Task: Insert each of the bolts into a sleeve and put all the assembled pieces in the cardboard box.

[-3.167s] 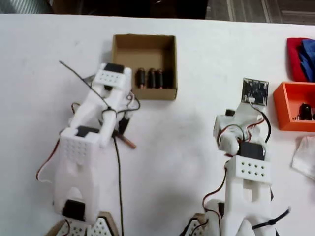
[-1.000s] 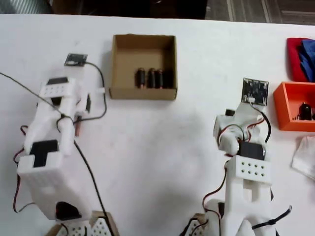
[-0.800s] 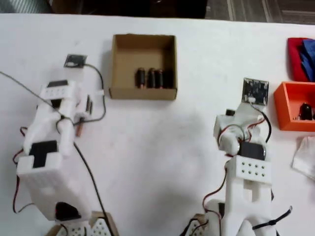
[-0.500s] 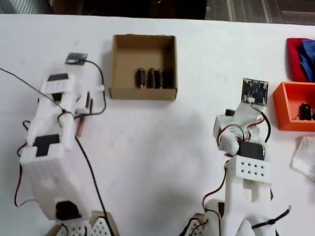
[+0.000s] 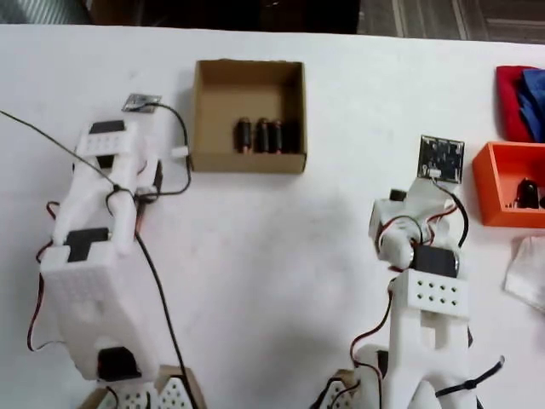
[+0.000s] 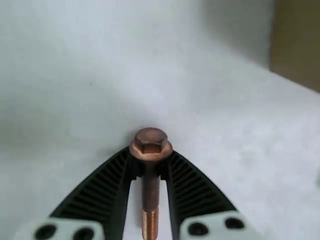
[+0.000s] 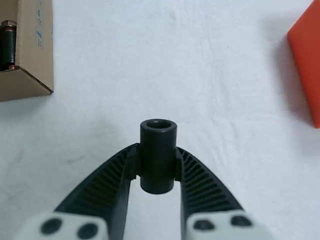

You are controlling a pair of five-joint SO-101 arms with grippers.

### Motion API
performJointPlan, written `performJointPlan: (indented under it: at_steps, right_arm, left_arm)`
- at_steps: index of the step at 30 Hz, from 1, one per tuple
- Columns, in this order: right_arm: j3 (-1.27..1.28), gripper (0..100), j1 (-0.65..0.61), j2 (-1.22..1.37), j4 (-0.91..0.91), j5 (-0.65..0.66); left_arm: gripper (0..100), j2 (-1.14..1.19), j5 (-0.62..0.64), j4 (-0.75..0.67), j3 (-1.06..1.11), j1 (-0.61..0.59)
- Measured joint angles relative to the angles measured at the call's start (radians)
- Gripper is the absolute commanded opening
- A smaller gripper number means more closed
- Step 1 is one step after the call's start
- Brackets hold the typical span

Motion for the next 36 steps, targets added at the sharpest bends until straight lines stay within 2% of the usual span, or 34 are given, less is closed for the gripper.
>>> performJointPlan:
  at_steps: [6,10,12,16,19,21,25,30,33,36]
  right_arm:
    - [0.026,2.2,0.0,-0.074,0.0,0.0]
    - [0.103,2.2,-0.011,-0.193,0.0,0.0]
    - [0.147,2.2,-0.043,-0.264,0.0,0.0]
    - [0.212,2.6,-0.138,-0.411,-0.002,0.0]
    - [0.261,2.6,-0.229,-0.486,-0.069,0.0]
    - [0.298,2.4,-0.288,-0.52,-0.147,0.0]
    - [0.37,2.3,-0.382,-0.548,-0.325,0.0]
    - [0.41,2.3,-0.456,-0.549,-0.445,0.0]
    - [0.41,2.3,-0.471,-0.549,-0.497,0.0]
    - [0.411,2.3,-0.505,-0.549,-0.535,0.0]
  left_arm:
    - [3,-0.253,0.002,0.12,0.018,-0.003]
    - [3,-0.517,0.002,0.129,0.157,-0.005]
    - [3,-0.655,0.002,0.068,0.282,-0.006]
    - [3,-0.953,0.002,-0.166,0.608,-0.006]
    - [3,-1.162,0.003,-0.331,0.824,-0.005]
    - [3,-1.274,0.002,-0.393,0.907,0.011]
    - [3,-1.404,0.068,-0.436,0.944,0.029]
    - [3,-1.424,0.195,-0.453,0.939,0.044]
    - [3,-1.425,0.253,-0.505,0.891,0.112]
    - [3,-1.425,0.298,-0.606,0.842,0.229]
